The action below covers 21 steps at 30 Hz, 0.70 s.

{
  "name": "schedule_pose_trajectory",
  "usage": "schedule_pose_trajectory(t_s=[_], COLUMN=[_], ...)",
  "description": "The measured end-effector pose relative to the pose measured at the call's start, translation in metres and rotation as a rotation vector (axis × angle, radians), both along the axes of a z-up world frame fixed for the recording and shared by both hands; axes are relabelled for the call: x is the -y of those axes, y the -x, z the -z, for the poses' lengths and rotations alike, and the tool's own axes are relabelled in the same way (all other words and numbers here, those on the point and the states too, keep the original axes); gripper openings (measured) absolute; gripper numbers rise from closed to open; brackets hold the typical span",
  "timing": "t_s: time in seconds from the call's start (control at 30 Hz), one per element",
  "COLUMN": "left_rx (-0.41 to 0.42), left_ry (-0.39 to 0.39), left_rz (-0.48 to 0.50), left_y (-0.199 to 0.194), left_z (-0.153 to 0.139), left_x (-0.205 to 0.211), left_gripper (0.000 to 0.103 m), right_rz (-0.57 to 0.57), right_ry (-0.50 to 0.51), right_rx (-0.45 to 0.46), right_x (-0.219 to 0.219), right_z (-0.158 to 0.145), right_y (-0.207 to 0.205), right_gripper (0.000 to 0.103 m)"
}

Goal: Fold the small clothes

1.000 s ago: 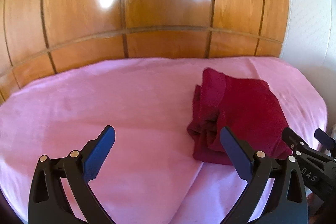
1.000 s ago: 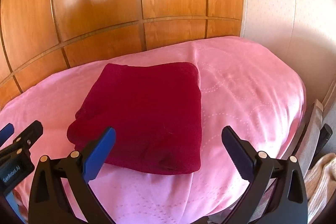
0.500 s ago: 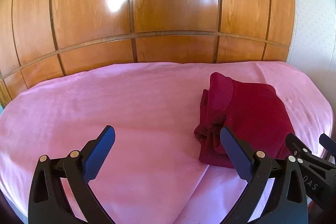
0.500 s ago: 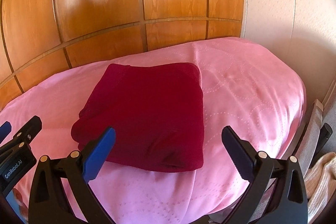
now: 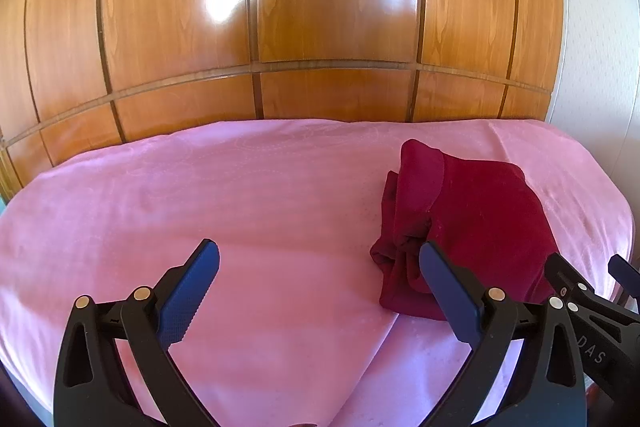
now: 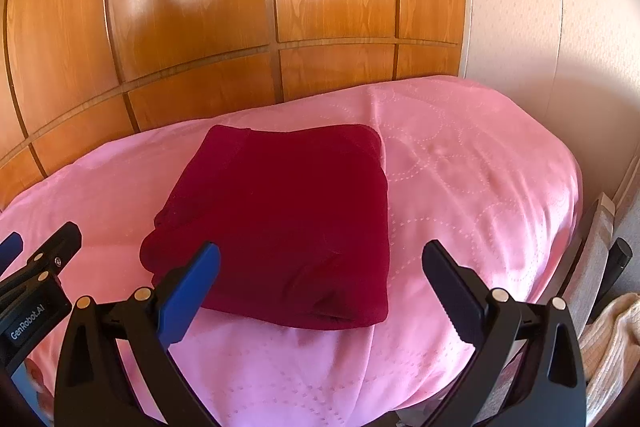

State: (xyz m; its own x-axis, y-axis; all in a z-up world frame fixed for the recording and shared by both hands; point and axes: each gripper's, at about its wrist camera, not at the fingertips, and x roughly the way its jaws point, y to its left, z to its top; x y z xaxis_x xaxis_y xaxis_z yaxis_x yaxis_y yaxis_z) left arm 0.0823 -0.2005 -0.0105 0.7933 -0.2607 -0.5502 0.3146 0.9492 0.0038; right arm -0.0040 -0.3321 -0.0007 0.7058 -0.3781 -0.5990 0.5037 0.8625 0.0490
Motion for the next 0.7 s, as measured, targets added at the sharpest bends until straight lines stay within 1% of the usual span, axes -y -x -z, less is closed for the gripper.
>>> schedule_pose_trajectory(t_s=[0.47,0.6,0.7], left_rx=[0.004,0.019,0.001], left_ry=[-0.01,-0.009,-0.005], left_rz=[0.009,0.016,0.017], left_y=[0.0024,0.0056,0.0018], left_z=[-0.0017,-0.0018,-0.0009], left_x=[0.0007,0.0005,-0.0008], left_gripper=[0.099,0.099,0.099], right_rz=[-0.011,-0.015,-0.015], right_ry=[0.004,0.001,-0.007], right_rx=[0.002,-0.002,-0.001], right_x=[-0.0028,-0.0023,-0.0013], right_z=[0.0012,0.0028,0.0027], right_y=[0.0,-0.0013,-0.0021], right_gripper=[0.101,0.101,0.101])
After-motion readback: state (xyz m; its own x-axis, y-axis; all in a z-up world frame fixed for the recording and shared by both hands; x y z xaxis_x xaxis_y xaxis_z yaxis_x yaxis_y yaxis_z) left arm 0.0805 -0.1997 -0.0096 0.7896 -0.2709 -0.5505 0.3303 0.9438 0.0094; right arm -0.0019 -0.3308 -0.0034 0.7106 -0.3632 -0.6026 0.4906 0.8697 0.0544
